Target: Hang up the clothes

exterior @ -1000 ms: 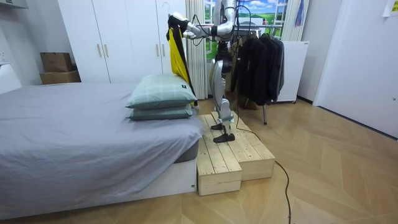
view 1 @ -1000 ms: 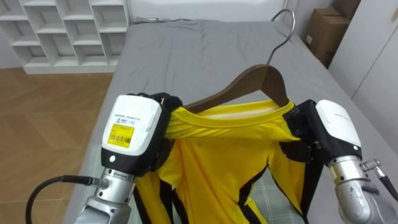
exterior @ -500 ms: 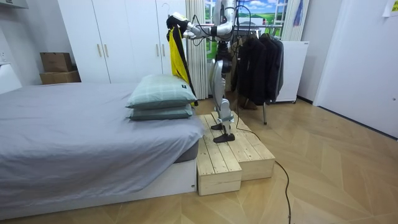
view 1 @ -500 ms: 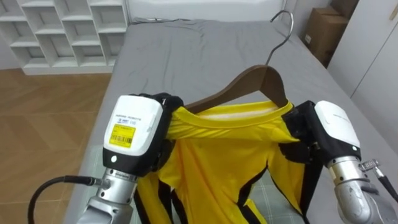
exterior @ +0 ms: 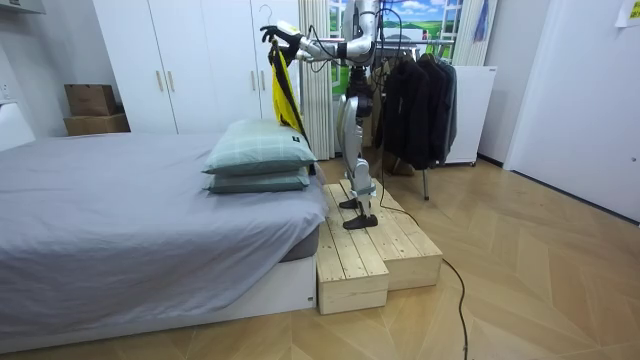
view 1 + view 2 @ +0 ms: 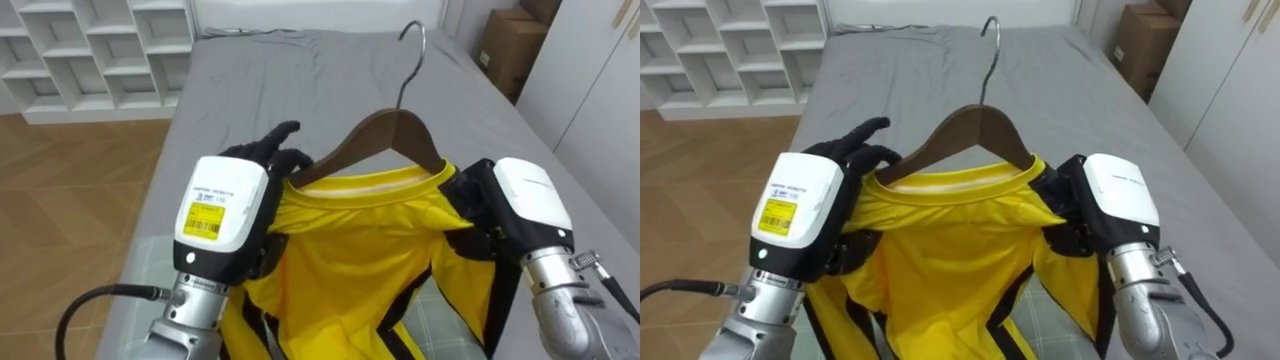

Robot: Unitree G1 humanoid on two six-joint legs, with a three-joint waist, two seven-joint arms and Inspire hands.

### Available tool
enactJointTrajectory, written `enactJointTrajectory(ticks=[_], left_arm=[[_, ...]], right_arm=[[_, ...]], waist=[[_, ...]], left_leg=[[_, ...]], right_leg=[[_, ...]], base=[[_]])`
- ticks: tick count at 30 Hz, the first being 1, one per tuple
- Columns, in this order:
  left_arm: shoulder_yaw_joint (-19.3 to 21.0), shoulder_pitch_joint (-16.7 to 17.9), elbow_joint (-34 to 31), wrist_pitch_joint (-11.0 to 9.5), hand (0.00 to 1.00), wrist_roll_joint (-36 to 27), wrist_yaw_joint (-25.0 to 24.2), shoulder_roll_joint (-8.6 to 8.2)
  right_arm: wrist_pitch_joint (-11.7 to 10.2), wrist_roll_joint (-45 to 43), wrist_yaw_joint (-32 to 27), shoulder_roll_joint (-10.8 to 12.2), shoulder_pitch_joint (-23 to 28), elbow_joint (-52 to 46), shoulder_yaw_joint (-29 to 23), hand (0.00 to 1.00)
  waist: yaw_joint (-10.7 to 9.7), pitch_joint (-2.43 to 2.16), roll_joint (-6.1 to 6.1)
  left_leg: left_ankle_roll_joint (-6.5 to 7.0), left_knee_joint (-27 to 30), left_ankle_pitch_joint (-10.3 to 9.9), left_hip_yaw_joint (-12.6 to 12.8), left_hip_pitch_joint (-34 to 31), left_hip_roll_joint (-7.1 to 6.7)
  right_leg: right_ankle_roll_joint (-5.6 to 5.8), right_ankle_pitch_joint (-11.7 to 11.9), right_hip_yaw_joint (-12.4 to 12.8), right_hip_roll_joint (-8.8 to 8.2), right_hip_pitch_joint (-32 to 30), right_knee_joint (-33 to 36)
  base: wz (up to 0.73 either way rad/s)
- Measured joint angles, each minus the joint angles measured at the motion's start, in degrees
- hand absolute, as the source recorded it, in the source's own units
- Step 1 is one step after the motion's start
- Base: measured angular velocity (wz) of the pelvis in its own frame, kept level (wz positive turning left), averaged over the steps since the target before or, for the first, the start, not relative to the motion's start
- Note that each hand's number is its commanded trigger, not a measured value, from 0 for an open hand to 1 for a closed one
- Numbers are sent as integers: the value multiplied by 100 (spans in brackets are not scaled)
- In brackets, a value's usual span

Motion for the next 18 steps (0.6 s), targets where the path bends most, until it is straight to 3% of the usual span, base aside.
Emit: enactJointTrajectory(ticks=[8,12,18], left_arm=[[-56,2,19,-55,0,-921,-2,-126],[-47,5,19,-55,0,-1179,-9,-154],[9,8,19,-56,0,-1182,-9,-129]], right_arm=[[123,-182,-4,59,149,34,2,100],[131,-177,-117,59,150,34,0,100],[121,-62,-307,56,150,35,-56,100]], waist=[[17,-4,-24],[40,-13,-90],[38,-19,-94]], left_leg=[[0,-123,1,62,210,6],[-4,-135,3,158,231,22],[-4,-127,3,166,244,21]], right_leg=[[1,0,99,8,115,16],[1,0,133,17,103,15],[1,1,145,12,106,14]], base=[[-5],[-8],[-2]])
